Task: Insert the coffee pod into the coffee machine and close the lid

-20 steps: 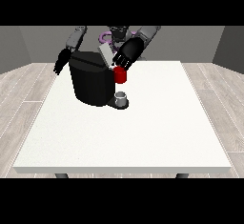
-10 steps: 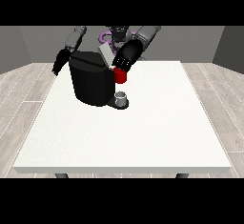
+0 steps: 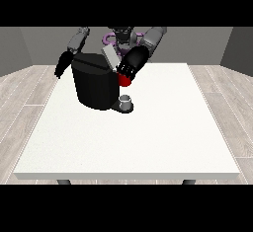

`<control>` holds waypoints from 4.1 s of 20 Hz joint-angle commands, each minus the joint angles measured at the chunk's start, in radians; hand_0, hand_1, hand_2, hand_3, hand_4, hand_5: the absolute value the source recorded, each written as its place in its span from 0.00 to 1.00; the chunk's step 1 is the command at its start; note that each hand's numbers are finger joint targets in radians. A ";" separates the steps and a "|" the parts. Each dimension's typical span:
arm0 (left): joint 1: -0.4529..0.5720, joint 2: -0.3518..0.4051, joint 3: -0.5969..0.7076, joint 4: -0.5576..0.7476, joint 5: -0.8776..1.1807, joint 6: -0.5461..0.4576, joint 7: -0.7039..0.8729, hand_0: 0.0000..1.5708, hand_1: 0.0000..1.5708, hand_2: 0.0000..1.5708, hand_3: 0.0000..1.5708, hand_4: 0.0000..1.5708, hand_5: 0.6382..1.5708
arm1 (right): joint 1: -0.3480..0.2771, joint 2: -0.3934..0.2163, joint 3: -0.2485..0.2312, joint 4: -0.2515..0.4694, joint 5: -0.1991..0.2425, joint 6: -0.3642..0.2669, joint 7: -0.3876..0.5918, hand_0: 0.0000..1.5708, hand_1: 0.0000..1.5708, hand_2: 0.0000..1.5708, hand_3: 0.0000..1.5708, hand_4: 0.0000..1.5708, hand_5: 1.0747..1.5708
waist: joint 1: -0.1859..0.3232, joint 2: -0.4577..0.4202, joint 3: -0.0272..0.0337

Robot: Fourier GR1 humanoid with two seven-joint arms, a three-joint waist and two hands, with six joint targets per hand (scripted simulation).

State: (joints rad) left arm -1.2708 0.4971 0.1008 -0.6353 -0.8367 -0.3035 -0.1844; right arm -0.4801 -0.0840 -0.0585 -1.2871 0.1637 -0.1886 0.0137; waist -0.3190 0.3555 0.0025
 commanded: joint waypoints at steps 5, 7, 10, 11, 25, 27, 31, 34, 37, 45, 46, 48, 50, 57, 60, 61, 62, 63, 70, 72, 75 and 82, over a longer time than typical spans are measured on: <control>-0.029 -0.038 0.015 -0.010 0.009 0.043 -0.015 0.78 0.78 0.76 0.60 0.00 1.00 | 0.005 0.007 0.004 0.040 0.019 -0.016 -0.036 0.00 0.00 0.00 0.00 0.03 1.00 | 0.011 0.028 -0.0020; -0.048 0.019 0.032 0.032 0.006 0.022 -0.026 0.79 0.79 0.77 0.62 0.00 1.00 | -0.011 0.029 0.034 -0.019 0.029 -0.025 0.023 0.00 0.00 0.00 0.00 0.03 1.00 | -0.025 0.016 -0.0025; -0.011 0.032 0.033 0.028 -0.007 0.089 -0.079 0.78 0.78 0.77 0.62 0.00 1.00 | -0.037 0.002 0.012 -0.036 0.011 -0.007 0.020 0.00 0.00 0.00 0.00 0.09 1.00 | -0.021 0.061 -0.0028; -0.024 -0.010 0.012 0.003 -0.014 0.083 -0.056 0.81 0.81 0.79 0.62 0.00 1.00 | -0.024 -0.031 -0.007 0.010 0.003 0.022 0.003 0.00 0.00 0.00 0.00 0.06 1.00 | -0.015 0.035 -0.0023; 0.002 0.050 -0.011 0.027 -0.085 0.151 -0.123 0.00 0.00 0.40 0.31 0.00 1.00 | 0.010 0.008 0.027 -0.027 0.044 -0.029 -0.001 0.00 0.00 0.00 0.00 0.11 1.00 | -0.012 0.038 -0.0025; -0.023 0.037 -0.014 0.028 -0.089 0.132 -0.084 0.00 0.00 0.36 0.30 0.00 1.00 | 0.002 0.006 0.023 0.001 0.048 -0.031 0.001 0.00 0.00 0.00 0.00 0.13 1.00 | -0.010 0.040 -0.0021; 0.021 0.008 -0.024 0.022 -0.091 0.141 -0.105 0.00 0.00 0.31 0.24 0.00 1.00 | 0.003 -0.018 -0.016 0.009 0.028 -0.027 0.021 0.00 0.00 0.00 0.00 0.07 1.00 | 0.019 -0.001 -0.0021; -0.025 0.008 -0.032 0.011 -0.089 0.064 -0.074 0.00 0.00 0.21 0.14 0.00 1.00 | 0.001 -0.002 -0.040 0.082 0.014 -0.044 -0.024 0.00 0.00 0.00 0.00 0.11 1.00 | 0.062 -0.009 -0.0016; 0.042 -0.015 -0.018 0.016 -0.079 0.099 -0.069 0.00 0.00 0.00 0.10 0.00 1.00 | 0.025 -0.025 -0.053 0.075 -0.009 -0.009 0.011 0.00 0.00 0.00 0.00 0.08 1.00 | 0.081 -0.070 -0.0023; 0.223 -0.218 -0.011 -0.039 0.004 0.087 -0.049 0.00 0.00 0.18 0.00 0.00 1.00 | 0.138 -0.020 -0.087 0.184 -0.013 -0.036 -0.005 0.00 0.00 0.00 0.00 0.00 1.00 | 0.224 -0.270 -0.0027; 0.248 -0.197 0.053 -0.039 0.074 0.085 -0.113 0.00 0.00 0.08 0.00 0.00 1.00 | 0.192 -0.035 -0.089 0.160 -0.039 0.014 -0.052 0.00 0.00 0.00 0.00 0.00 1.00 | 0.213 -0.300 -0.0034; 0.298 -0.290 0.156 -0.035 0.207 0.083 -0.124 0.00 0.00 0.00 0.00 0.13 1.00 | 0.234 -0.021 -0.100 0.179 -0.045 0.001 -0.067 0.00 0.00 0.00 0.00 0.00 1.00 | 0.259 -0.341 -0.0049; 0.369 -0.352 0.200 -0.028 0.279 0.064 -0.139 0.00 0.00 0.00 0.00 0.27 1.00 | 0.279 -0.032 -0.103 0.192 -0.030 -0.011 -0.049 0.00 0.00 0.00 0.00 0.00 1.00 | 0.304 -0.419 -0.0056; 0.628 -0.465 0.289 0.006 0.421 0.014 -0.170 0.00 0.00 0.00 0.00 0.27 1.00 | 0.381 -0.010 -0.083 0.163 -0.031 0.000 -0.048 0.00 0.00 0.00 0.00 0.00 1.00 | 0.386 -0.593 -0.0033; 0.693 -0.470 0.263 -0.012 0.412 0.029 -0.198 0.00 0.00 0.00 0.00 0.24 1.00 | 0.322 0.013 -0.072 0.113 -0.050 0.005 -0.051 0.00 0.00 0.00 0.00 0.00 1.00 | 0.409 -0.613 -0.0031; 0.710 -0.435 0.286 -0.013 0.436 0.003 -0.153 0.00 0.00 0.00 0.00 0.21 1.00 | 0.373 -0.019 -0.069 0.091 -0.066 0.064 -0.064 0.00 0.00 0.00 0.00 0.00 1.00 | 0.382 -0.642 -0.0028; 0.734 -0.447 0.291 0.000 0.435 0.022 -0.164 0.00 0.00 0.00 0.00 0.28 1.00 | 0.334 0.006 -0.039 0.052 -0.075 0.084 -0.016 0.00 0.00 0.00 0.00 0.00 1.00 | 0.375 -0.660 -0.0034; 0.736 -0.457 0.269 0.000 0.427 -0.011 -0.155 0.00 0.00 0.00 0.00 0.25 1.00 | 0.293 -0.007 -0.059 0.053 -0.103 0.103 -0.019 0.00 0.00 0.00 0.00 0.00 1.00 | 0.421 -0.679 -0.0028; 0.773 -0.495 0.266 -0.077 0.493 0.000 -0.126 0.00 0.00 0.00 0.00 0.23 1.00 | 0.190 -0.067 -0.005 -0.026 -0.076 0.175 0.043 0.00 0.00 0.00 0.00 0.10 1.00 | 0.438 -0.653 -0.0027; 0.809 -0.463 0.260 -0.130 0.501 -0.034 -0.106 0.00 0.00 0.00 0.00 0.29 1.00 | 0.258 -0.036 0.025 -0.044 -0.062 0.174 -0.033 0.00 0.00 0.00 0.00 0.16 1.00 | 0.445 -0.642 -0.0023; 0.802 -0.469 0.233 -0.221 0.549 -0.053 -0.072 0.00 0.00 0.00 0.00 0.23 1.00 | 0.148 -0.082 -0.035 -0.030 -0.081 0.169 0.022 0.00 0.00 0.00 0.00 0.00 1.00 | 0.469 -0.579 -0.0023; 0.878 -0.496 0.147 -0.401 0.600 -0.008 -0.017 0.00 0.00 0.00 0.00 0.23 1.00 | 0.095 -0.093 -0.087 0.053 -0.147 0.202 0.044 0.00 0.00 0.00 0.00 0.00 1.00 | 0.495 -0.519 -0.0022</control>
State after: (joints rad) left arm -0.4277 0.0112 0.2819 -0.9420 -0.2585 -0.3196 -0.2273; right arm -0.3659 -0.1885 -0.1463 -1.2624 0.0298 0.0041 0.0616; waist 0.1657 -0.1988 0.0000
